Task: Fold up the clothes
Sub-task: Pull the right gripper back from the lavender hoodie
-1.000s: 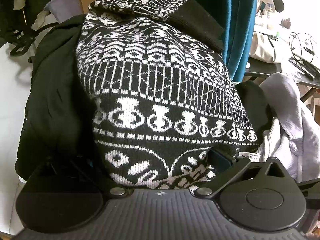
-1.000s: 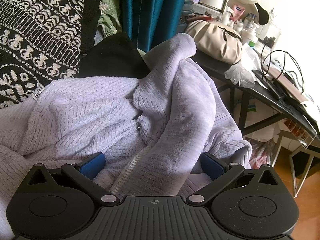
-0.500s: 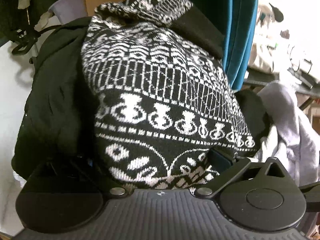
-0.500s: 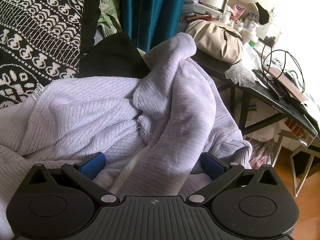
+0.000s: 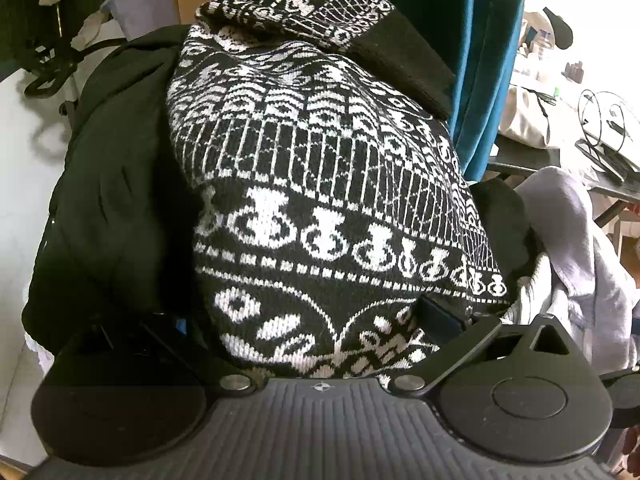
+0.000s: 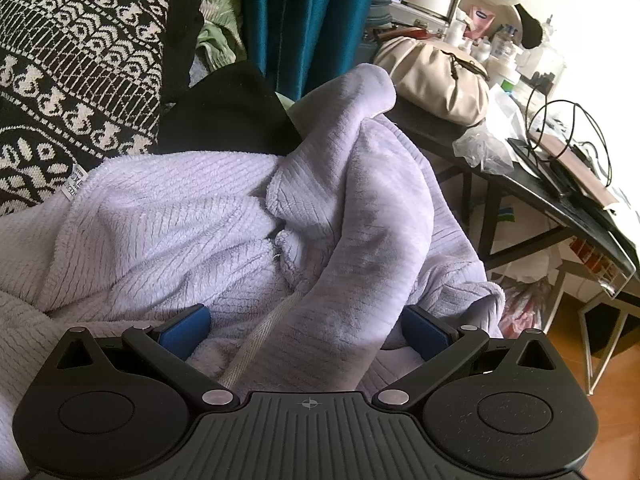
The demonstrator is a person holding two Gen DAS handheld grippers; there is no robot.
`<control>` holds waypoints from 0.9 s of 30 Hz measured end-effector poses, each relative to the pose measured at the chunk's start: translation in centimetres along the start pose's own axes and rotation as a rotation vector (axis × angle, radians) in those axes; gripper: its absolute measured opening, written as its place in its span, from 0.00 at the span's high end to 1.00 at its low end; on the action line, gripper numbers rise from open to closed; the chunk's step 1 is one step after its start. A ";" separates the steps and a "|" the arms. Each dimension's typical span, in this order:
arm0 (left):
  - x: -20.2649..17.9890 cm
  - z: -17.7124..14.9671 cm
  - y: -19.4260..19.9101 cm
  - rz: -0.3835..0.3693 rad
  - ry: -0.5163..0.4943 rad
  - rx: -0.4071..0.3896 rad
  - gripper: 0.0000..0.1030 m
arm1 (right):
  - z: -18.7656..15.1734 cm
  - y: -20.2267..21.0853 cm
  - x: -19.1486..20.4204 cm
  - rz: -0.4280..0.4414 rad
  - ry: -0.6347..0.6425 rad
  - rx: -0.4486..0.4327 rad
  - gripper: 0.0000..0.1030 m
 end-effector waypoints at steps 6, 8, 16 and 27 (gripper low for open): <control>0.7 -0.2 0.4 -0.011 0.001 -0.014 0.00 | 0.1 0.0 0.0 0.000 0.002 0.002 0.01; 0.9 -0.1 0.7 -0.038 -0.009 -0.014 0.00 | 0.1 0.0 0.0 0.000 0.002 0.002 0.01; 3.6 0.8 4.4 -0.101 0.035 -0.143 0.07 | 0.0 0.0 0.2 -0.007 0.003 -0.008 0.01; 2.6 2.6 6.8 -0.065 -0.019 -0.277 0.54 | 0.0 -0.2 0.3 -0.017 0.010 -0.007 0.01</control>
Point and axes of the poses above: each gripper's, at about its wrist camera, not at the fingertips, and y roughly against the way its jaws point, x to its left, z to its top, the point moved 6 cm from there along -y, roughly the way its jaws point, and after that the axes turned 1 degree about x, right-handed, at the moved point
